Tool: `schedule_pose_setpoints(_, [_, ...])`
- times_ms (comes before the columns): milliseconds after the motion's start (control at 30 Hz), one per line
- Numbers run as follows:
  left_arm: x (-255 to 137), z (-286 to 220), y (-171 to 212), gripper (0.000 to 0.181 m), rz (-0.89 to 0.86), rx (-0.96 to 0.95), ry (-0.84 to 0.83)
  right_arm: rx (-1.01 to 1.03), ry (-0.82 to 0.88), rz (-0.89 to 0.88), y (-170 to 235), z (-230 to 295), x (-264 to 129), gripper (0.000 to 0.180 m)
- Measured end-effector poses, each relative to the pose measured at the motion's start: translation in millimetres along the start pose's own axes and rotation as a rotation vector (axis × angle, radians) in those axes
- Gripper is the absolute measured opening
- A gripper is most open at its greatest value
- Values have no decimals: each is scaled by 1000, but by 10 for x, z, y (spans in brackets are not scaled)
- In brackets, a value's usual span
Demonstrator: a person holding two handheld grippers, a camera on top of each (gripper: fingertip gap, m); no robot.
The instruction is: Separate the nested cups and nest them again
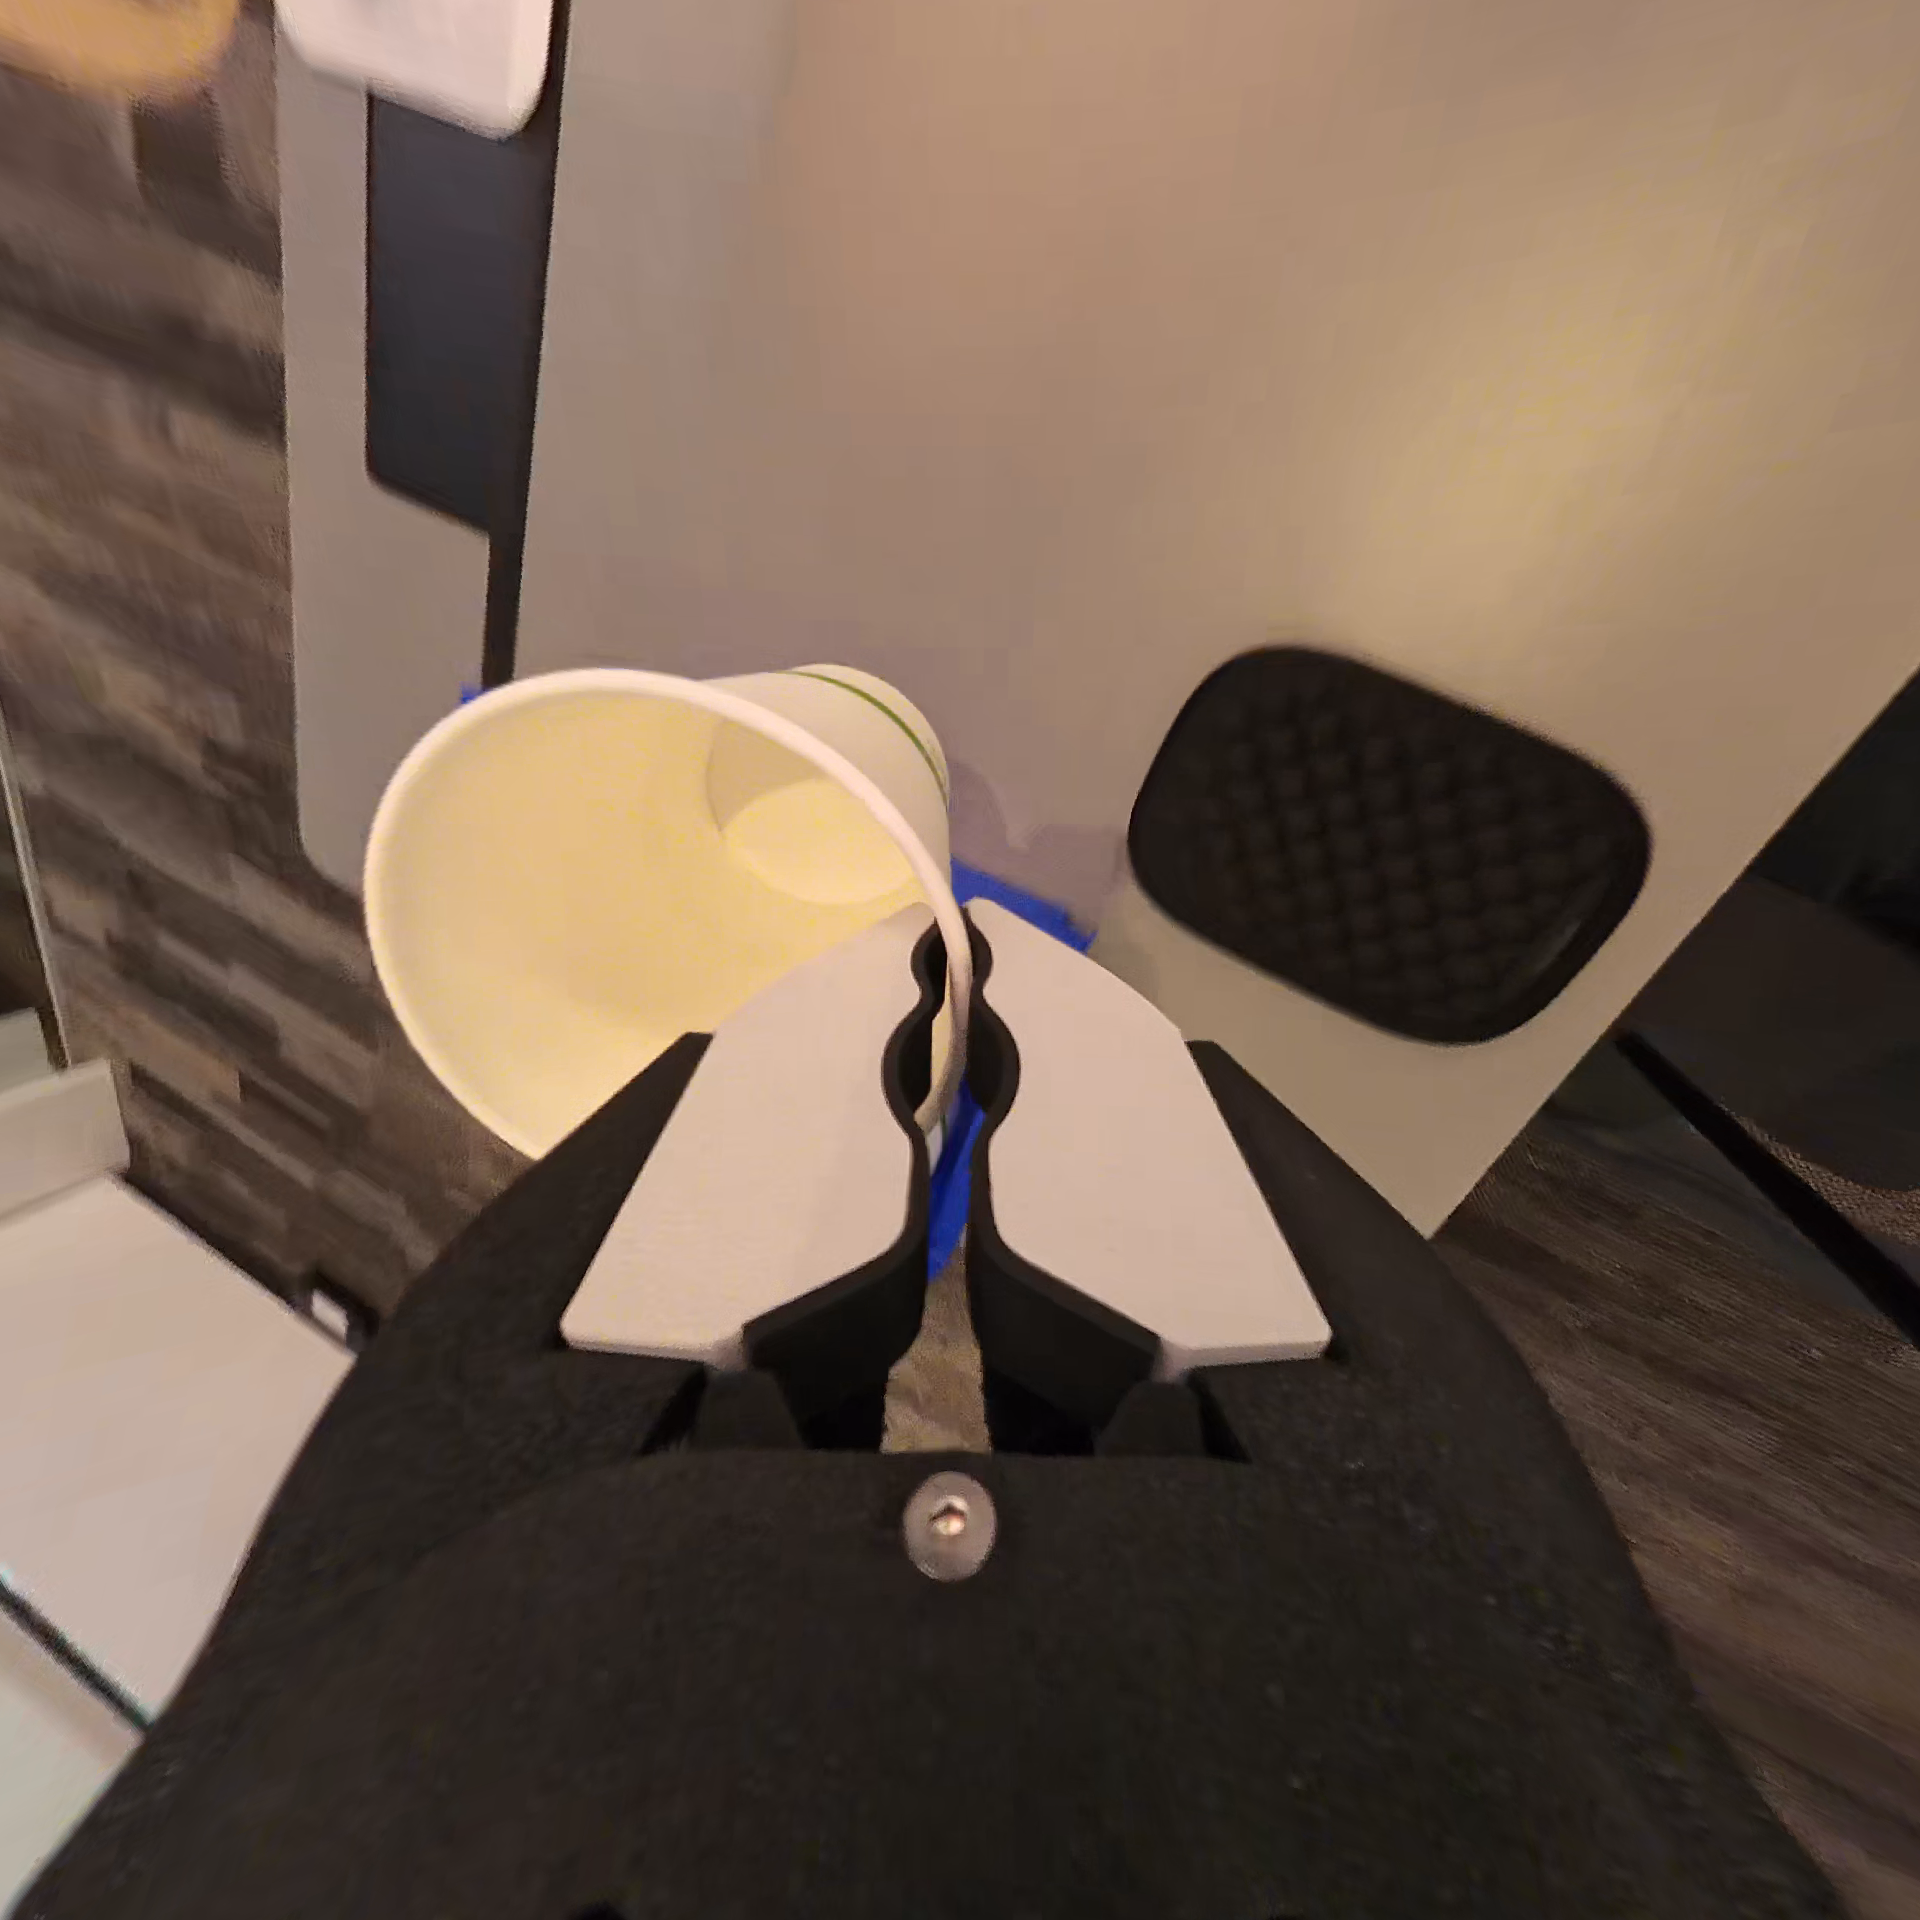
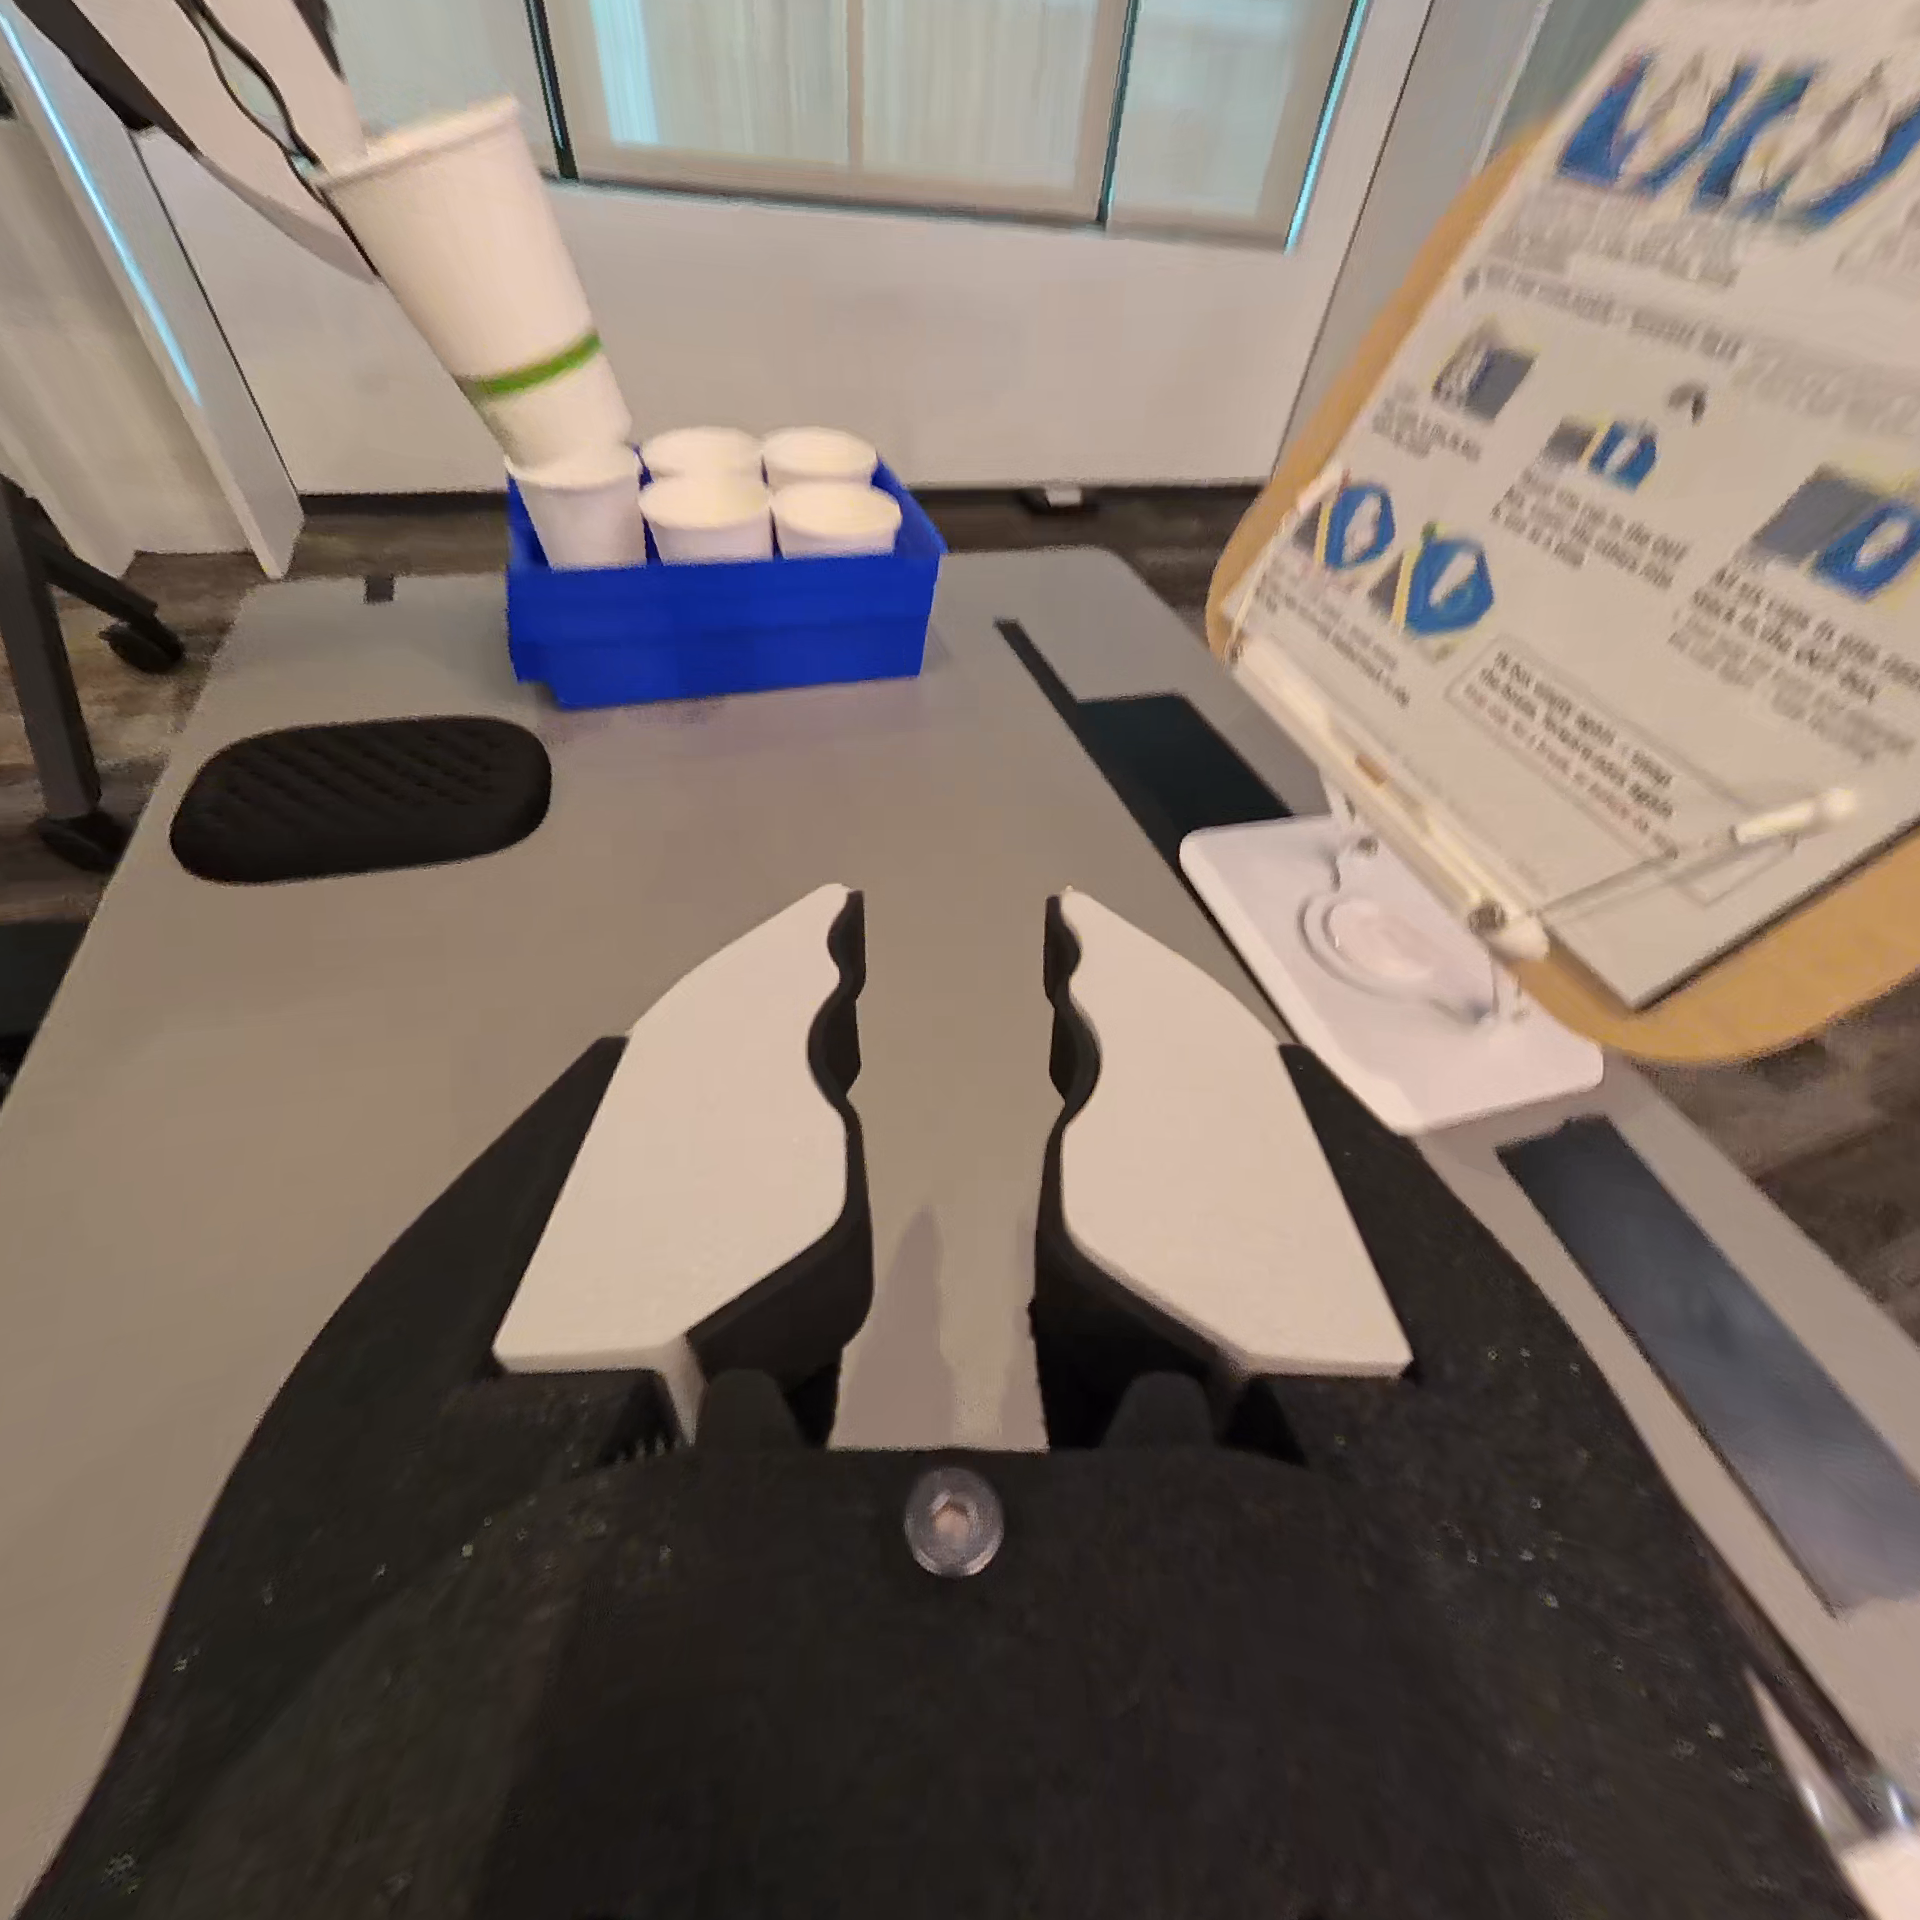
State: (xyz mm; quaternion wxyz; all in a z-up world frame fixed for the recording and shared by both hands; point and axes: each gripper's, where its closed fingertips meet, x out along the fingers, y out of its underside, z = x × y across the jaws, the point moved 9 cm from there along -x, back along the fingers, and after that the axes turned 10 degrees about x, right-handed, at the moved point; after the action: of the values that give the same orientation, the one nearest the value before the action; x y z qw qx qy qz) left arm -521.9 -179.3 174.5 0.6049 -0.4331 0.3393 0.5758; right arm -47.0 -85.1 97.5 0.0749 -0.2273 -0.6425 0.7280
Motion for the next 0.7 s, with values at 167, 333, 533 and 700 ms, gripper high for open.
schedule_pose_setpoints(167, [43, -68, -836, 0, -162, 184, 86, -61, -125, -60, -148, 390, 275, 45])
schedule_pose_setpoints(333, [190, -247, -1590, 0, -269, 375, 159, -80, -217, 6, -110, 729, 663, 73])
schedule_pose_setpoints(533, [359, -362, -2073, 0, -293, 493, 214, -112, -295, -22, -100, 990, 863, 91])
schedule_pose_setpoints(700, [417, -423, -2245, 0, -279, 554, 229, -120, -339, -16, -86, 1032, 877, 100])
